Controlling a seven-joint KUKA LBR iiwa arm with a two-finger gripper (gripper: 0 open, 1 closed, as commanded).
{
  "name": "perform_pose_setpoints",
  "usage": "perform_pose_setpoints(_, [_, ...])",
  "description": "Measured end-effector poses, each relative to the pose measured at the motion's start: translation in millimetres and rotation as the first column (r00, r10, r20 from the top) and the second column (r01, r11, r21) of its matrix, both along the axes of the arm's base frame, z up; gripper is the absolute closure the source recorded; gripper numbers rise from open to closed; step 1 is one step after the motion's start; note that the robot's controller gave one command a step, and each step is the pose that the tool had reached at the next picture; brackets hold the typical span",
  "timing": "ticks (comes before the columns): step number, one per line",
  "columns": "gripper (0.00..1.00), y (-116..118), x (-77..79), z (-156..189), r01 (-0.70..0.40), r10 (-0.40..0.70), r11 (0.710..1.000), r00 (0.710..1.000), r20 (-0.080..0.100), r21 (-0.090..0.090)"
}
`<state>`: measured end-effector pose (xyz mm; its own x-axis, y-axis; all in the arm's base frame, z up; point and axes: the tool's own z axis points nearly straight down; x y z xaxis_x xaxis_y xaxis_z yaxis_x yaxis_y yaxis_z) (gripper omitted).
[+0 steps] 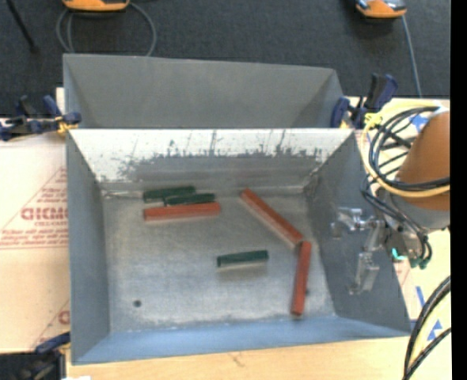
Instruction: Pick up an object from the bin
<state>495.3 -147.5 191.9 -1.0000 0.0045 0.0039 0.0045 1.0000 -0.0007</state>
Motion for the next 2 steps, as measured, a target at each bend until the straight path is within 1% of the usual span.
perform_pose_setpoints(1, [0.0,18,10.4,-122,-0.278,0.278,0.961,0.961,0.011,-0.003])
perform_pose_setpoints(2, [0.0,68,30.9,-121,-0.562,0.562,0.827,0.827,0.011,-0.005])
